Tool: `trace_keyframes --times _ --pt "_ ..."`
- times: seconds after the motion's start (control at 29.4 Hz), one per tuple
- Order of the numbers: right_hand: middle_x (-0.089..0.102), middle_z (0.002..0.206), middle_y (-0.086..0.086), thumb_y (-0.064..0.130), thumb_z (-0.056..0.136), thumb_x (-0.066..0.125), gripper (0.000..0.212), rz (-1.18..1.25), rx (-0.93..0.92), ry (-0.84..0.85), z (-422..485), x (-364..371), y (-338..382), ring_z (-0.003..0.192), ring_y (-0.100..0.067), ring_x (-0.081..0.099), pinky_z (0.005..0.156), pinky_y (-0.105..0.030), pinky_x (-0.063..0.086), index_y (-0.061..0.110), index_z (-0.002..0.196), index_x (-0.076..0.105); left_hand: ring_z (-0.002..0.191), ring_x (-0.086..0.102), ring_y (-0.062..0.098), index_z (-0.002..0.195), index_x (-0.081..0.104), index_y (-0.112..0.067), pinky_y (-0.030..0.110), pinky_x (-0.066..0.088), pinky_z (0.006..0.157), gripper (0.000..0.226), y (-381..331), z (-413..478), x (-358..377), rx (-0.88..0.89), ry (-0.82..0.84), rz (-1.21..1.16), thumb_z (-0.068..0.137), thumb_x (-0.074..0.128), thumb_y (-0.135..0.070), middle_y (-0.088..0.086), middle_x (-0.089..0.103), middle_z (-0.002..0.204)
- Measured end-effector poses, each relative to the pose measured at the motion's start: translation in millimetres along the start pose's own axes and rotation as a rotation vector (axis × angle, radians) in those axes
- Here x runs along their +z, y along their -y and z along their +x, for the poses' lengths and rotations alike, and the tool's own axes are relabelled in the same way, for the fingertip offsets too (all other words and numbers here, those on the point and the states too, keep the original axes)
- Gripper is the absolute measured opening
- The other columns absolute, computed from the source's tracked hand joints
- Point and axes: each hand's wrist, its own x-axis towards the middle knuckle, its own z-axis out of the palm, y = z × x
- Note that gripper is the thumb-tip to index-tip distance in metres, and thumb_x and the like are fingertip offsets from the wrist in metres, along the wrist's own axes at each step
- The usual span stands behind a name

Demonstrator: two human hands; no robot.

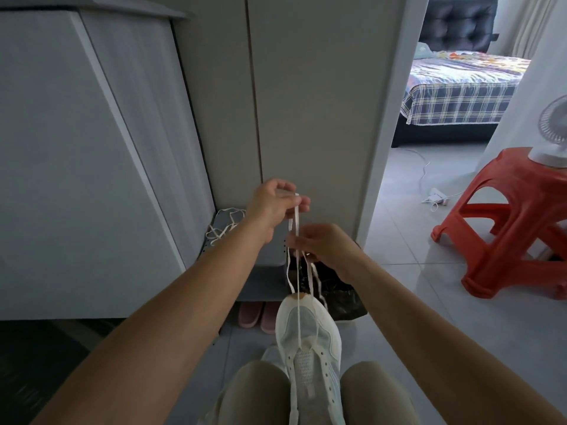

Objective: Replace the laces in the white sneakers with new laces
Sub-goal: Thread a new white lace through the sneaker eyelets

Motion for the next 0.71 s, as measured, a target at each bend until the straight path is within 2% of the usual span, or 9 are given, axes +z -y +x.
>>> trace_keyframes --times 0.07,0.14,0.2,0.27,0.34,0.37,0.44,0.58,0.71 --pt "0.064 0.071 -0.003 0.018 0.087 0.062 0.013 -0.020 -0.032 -0.056 8 6 4 0.057 -0.007 0.055 0.054 -0.013 0.045 0.008 0.081 0.068 0.070 0.067 0.009 0.110 0.049 -0.009 0.019 0.054 0.063 0.021 -1 6 1 0.034 0.012 0.067 0.091 0.052 -0.001 0.007 0.069 0.089" --pt "0.061 0.062 -0.003 0.011 0.088 0.060 0.017 0.122 -0.054 -0.117 15 4 7 0.046 -0.003 0.052 0.047 -0.015 0.041 0.004 0.074 0.065 0.077 0.066 0.014 0.114 0.045 -0.011 0.026 0.054 0.069 0.025 3 6 -6 0.020 -0.030 0.088 0.091 0.055 -0.008 0.010 0.067 0.098" --pt "0.061 0.061 -0.004 0.010 0.088 0.060 0.019 0.192 -0.068 -0.157 21 -4 8 0.043 -0.004 0.053 0.045 -0.017 0.039 0.003 0.070 0.063 0.074 0.063 0.015 0.112 0.043 -0.010 0.028 0.051 0.065 0.027 14 -9 -14 -0.059 -0.080 0.094 0.091 0.056 -0.021 0.010 0.065 0.096" --pt "0.062 0.062 -0.005 0.012 0.087 0.061 0.020 0.166 -0.077 -0.166 25 -11 6 0.047 -0.005 0.056 0.046 -0.016 0.042 0.000 0.071 0.065 0.065 0.058 0.013 0.099 0.052 -0.010 0.024 0.045 0.059 0.023 34 -39 -12 -0.137 0.051 0.176 0.090 0.056 -0.030 0.005 0.065 0.081" --pt "0.063 0.062 -0.006 0.016 0.087 0.062 0.024 0.111 -0.078 -0.165 27 -12 4 0.050 -0.006 0.056 0.050 -0.019 0.045 -0.001 0.070 0.066 0.050 0.052 0.005 0.081 0.062 -0.009 0.016 0.039 0.053 0.016 54 -70 -2 -0.158 0.264 0.299 0.088 0.060 -0.023 -0.002 0.062 0.063" --pt "0.063 0.062 -0.006 0.018 0.087 0.063 0.026 0.093 -0.075 -0.164 27 -12 3 0.051 -0.008 0.055 0.052 -0.020 0.045 -0.001 0.069 0.067 0.044 0.050 0.003 0.075 0.064 -0.009 0.013 0.038 0.051 0.016 62 -78 1 -0.129 0.298 0.333 0.088 0.060 -0.017 -0.004 0.061 0.057" --pt "0.063 0.063 -0.007 0.022 0.086 0.064 0.028 0.081 -0.056 -0.171 26 -12 2 0.054 -0.011 0.053 0.057 -0.022 0.046 -0.002 0.070 0.067 0.043 0.052 0.004 0.069 0.066 -0.010 0.012 0.040 0.051 0.021 72 -80 1 -0.072 0.217 0.336 0.088 0.058 -0.009 -0.004 0.064 0.057" --pt "0.062 0.071 -0.007 0.022 0.088 0.060 0.022 0.094 -0.023 -0.118 18 -17 1 0.062 -0.012 0.054 0.059 -0.016 0.050 0.005 0.075 0.066 0.040 0.052 0.001 0.074 0.064 -0.004 0.012 0.040 0.041 0.019 72 -66 -14 -0.211 -0.034 0.040 0.090 0.054 -0.003 0.002 0.064 0.056" --pt "0.064 0.075 -0.005 0.010 0.093 0.052 0.018 0.082 -0.049 -0.093 12 -25 2 0.069 -0.013 0.059 0.057 -0.012 0.048 0.008 0.080 0.065 0.039 0.048 0.000 0.072 0.064 -0.008 0.012 0.038 0.042 0.022 72 -57 -6 -0.193 -0.054 0.006 0.091 0.053 -0.005 -0.003 0.064 0.051"
